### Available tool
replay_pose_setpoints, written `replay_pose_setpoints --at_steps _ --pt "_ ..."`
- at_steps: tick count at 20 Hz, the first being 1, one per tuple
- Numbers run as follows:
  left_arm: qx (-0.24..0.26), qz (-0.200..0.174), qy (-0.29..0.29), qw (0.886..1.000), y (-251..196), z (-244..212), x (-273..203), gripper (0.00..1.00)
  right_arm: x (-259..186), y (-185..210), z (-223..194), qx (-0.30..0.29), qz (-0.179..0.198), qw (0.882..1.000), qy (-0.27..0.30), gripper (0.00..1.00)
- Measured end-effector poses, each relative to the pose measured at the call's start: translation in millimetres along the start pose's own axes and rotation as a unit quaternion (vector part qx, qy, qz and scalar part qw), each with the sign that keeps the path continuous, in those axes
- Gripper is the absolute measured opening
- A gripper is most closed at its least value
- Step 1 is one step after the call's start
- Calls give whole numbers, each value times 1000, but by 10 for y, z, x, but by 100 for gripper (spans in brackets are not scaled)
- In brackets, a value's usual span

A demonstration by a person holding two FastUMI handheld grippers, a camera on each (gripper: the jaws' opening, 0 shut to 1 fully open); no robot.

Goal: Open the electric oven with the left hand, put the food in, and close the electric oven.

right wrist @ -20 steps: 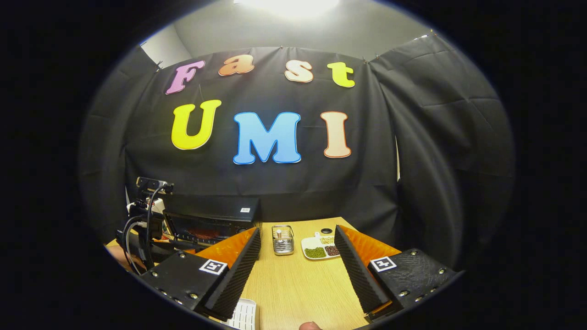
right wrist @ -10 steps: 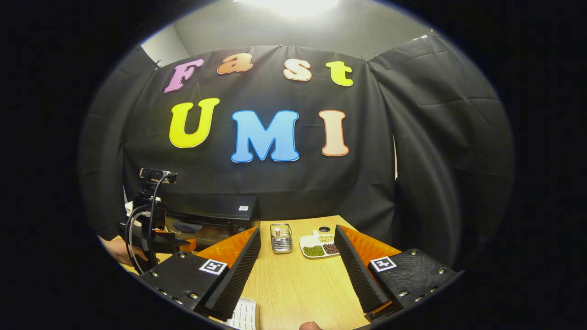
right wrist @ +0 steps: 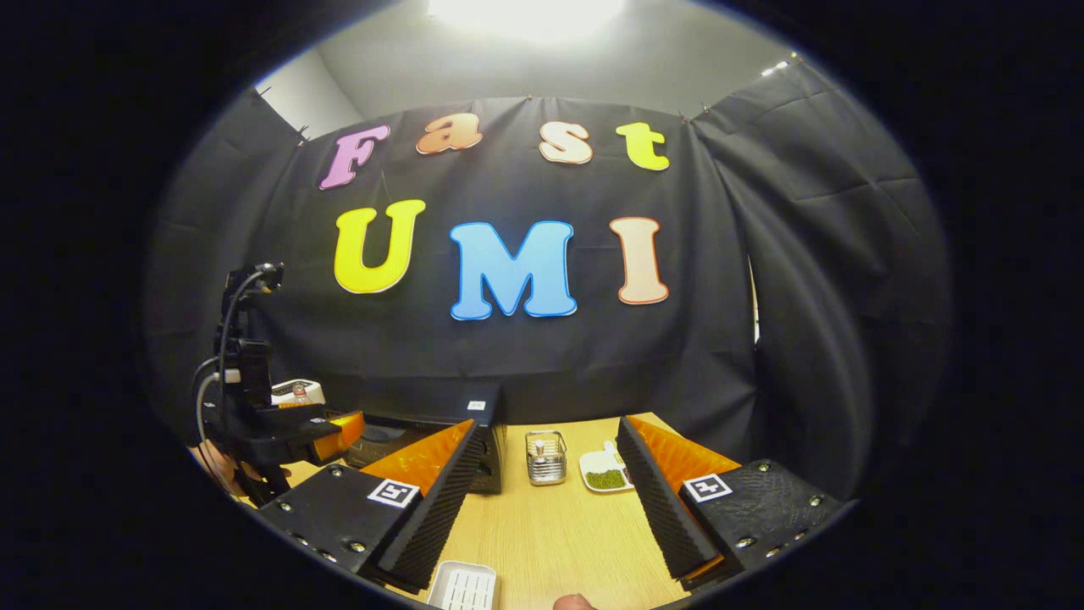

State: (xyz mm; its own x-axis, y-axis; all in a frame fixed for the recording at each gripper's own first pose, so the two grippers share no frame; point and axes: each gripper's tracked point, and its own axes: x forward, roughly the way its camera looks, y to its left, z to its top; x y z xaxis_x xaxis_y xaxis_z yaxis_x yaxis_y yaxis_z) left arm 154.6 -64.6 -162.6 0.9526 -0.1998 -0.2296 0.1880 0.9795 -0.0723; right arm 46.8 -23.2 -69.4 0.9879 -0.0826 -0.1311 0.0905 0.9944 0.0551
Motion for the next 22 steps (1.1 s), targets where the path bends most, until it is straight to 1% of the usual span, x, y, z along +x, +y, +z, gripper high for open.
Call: replay_pose_setpoints --at_steps 1,4,5,6,7,11,14,18,22 --pt "2 3 -20 1000 8 182 -130 100 -15 31 61 4 10 1000 -7 98" --pt "7 14 -69 997 -22 604 -526 100 -80 72 192 19 40 999 -22 98" --pt "7 22 -80 997 -20 704 -666 96 -87 65 225 20 49 998 -28 98" --pt "6 26 -87 996 -43 775 -809 100 -104 42 256 18 54 998 -33 97" --pt "3 33 -91 995 -54 824 -949 100 -117 9 271 14 60 997 -39 97" --pt "-4 63 -103 993 -39 884 -1480 100 -269 -80 332 4 76 996 -48 98" --pt "-7 76 -112 991 -42 889 -1857 100 -404 -107 399 -5 81 995 -58 98" --pt "5 90 -112 990 46 855 -2217 91 -601 -37 443 -10 90 993 -70 98" --pt "10 90 -113 989 85 847 -2411 100 -724 23 384 -6 86 994 -66 98"
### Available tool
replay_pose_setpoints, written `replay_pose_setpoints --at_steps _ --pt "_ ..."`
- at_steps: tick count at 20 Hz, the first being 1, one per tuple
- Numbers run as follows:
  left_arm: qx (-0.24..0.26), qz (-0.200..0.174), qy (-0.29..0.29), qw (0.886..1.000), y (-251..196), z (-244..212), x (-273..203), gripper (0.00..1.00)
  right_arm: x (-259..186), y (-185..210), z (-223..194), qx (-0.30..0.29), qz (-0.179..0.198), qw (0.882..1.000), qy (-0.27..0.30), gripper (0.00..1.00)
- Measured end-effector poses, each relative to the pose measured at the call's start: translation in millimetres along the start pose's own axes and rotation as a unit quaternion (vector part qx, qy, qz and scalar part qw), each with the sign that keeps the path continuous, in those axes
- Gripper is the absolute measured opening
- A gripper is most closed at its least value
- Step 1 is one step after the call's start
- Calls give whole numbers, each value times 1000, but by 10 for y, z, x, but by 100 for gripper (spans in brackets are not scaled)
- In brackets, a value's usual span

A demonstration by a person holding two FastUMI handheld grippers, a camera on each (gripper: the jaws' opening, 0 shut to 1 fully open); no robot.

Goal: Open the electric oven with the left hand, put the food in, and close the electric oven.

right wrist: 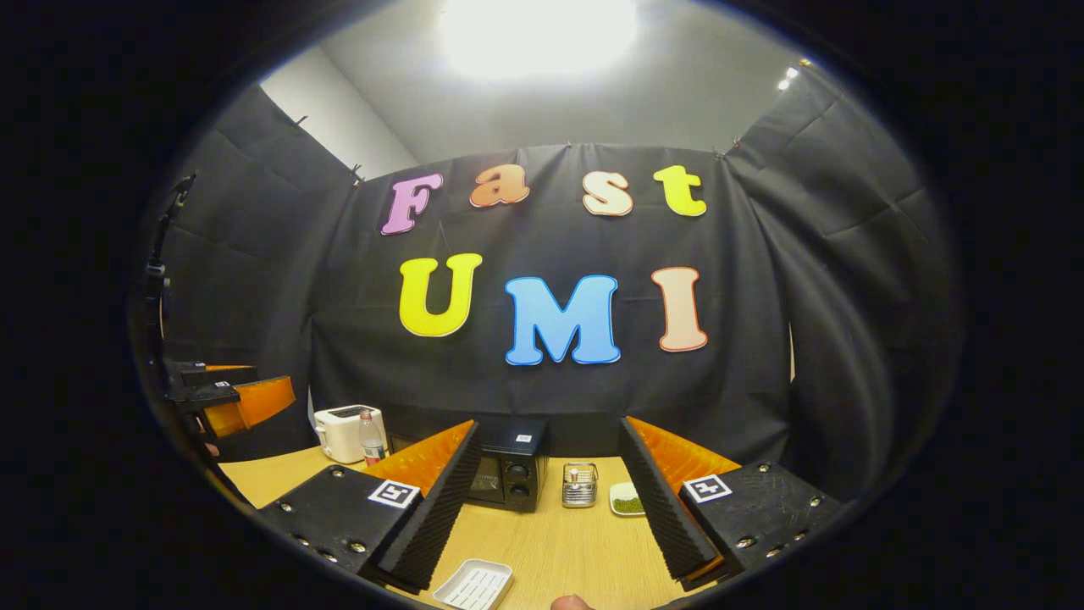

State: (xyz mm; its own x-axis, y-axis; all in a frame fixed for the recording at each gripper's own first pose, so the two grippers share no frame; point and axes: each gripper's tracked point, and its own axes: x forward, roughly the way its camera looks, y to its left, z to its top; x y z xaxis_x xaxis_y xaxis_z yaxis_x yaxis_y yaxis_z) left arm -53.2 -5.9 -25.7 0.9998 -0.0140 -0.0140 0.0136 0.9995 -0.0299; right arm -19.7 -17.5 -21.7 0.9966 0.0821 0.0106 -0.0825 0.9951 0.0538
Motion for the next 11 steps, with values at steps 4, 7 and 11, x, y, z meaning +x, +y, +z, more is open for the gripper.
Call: replay_pose_setpoints --at_steps 4,7,11 --pt "3 -13 -8 1000 56 90 -68 100 -74 65 56 0 -12 1000 -4 97" --pt "4 -18 -13 1000 137 123 -87 100 -102 129 89 -3 -19 1000 -8 98" --pt "6 -20 -21 1000 231 190 -123 100 -110 193 105 -4 -25 1000 -9 97"
